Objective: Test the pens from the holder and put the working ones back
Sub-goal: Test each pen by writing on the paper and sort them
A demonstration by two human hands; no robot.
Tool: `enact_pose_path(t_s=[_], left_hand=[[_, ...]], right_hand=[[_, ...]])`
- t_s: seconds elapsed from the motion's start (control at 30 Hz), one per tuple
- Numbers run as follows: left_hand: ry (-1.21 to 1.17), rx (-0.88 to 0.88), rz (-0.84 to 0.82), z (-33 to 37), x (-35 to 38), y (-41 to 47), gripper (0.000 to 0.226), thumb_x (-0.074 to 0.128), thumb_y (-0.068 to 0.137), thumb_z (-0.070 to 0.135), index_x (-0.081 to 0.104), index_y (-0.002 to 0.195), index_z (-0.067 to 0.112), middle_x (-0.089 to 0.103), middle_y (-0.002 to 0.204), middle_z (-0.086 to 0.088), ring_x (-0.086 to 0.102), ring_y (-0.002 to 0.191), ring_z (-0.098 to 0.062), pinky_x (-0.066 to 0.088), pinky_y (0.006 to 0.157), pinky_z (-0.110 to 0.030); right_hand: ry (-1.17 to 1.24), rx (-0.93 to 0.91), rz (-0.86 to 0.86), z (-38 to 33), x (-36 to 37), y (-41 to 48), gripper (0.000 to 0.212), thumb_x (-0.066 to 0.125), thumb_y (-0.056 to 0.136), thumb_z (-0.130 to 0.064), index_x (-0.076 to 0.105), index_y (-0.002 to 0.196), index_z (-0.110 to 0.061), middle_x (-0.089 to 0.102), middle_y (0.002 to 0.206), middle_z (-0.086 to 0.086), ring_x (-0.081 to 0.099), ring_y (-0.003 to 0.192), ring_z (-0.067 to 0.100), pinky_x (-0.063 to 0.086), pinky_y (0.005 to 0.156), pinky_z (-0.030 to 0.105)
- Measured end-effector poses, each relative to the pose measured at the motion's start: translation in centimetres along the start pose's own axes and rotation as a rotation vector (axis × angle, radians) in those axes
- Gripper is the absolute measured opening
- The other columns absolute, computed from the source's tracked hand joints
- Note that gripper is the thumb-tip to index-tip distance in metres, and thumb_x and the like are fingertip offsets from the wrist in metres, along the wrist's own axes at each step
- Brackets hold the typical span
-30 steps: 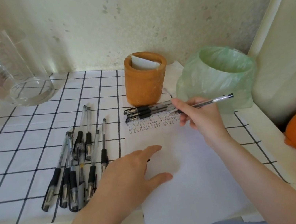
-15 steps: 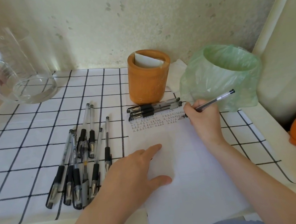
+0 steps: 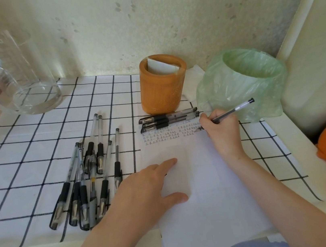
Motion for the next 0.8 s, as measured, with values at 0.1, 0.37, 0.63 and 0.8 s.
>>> enact_pose_path(t_s=[0.1, 0.37, 0.63, 0.8], left_hand=[[-0.005, -0.001, -0.001, 0.02, 0.00, 0.01, 0.072, 0.051, 0.080, 0.063, 0.017, 0.142, 0.046, 0.035, 0.077, 0.014, 0.042, 0.076, -0.007, 0.035, 0.065, -0.021], [-0.011, 0.002, -0.001, 0.02, -0.06, -0.03, 0.071, 0.051, 0.080, 0.063, 0.017, 0.141, 0.047, 0.036, 0.079, 0.015, 0.042, 0.077, -0.007, 0.034, 0.066, -0.021], [-0.005, -0.003, -0.008, 0.05, -0.05, 0.03, 0.071, 0.051, 0.080, 0.062, 0.018, 0.141, 0.045, 0.035, 0.076, 0.014, 0.041, 0.075, -0.008, 0.034, 0.064, -0.022], [-0.016, -0.002, -0.003, 0.01, -0.04, -0.02, 0.072, 0.052, 0.080, 0.062, 0.018, 0.141, 0.046, 0.035, 0.075, 0.015, 0.041, 0.074, -0.008, 0.033, 0.062, -0.021]], right_hand=[[0.001, -0.006, 0.010, -0.05, -0.01, -0.03, 0.036, 0.061, 0.084, -0.005, 0.039, 0.057, -0.009, 0.037, 0.053, 0.007, 0.033, 0.053, 0.017, 0.028, 0.047, 0.021], [0.007, -0.015, 0.018, -0.16, -0.07, -0.11, 0.036, 0.060, 0.084, -0.004, 0.037, 0.058, -0.010, 0.033, 0.052, 0.001, 0.029, 0.052, 0.012, 0.026, 0.046, 0.019], [0.002, -0.021, 0.024, -0.18, -0.04, -0.07, 0.040, 0.060, 0.084, -0.003, 0.035, 0.055, -0.014, 0.032, 0.050, -0.001, 0.026, 0.047, 0.006, 0.026, 0.046, 0.017], [0.033, 0.006, 0.026, 0.08, -0.14, 0.06, 0.032, 0.060, 0.083, -0.004, 0.039, 0.059, -0.008, 0.033, 0.054, 0.005, 0.029, 0.054, 0.014, 0.025, 0.047, 0.022]])
Point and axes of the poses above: each hand's wrist, its own y-axis towards the middle knuckle, its own x-axis out of the palm, z = x × y, the point moved 4 cm from there along y, towards the middle knuckle
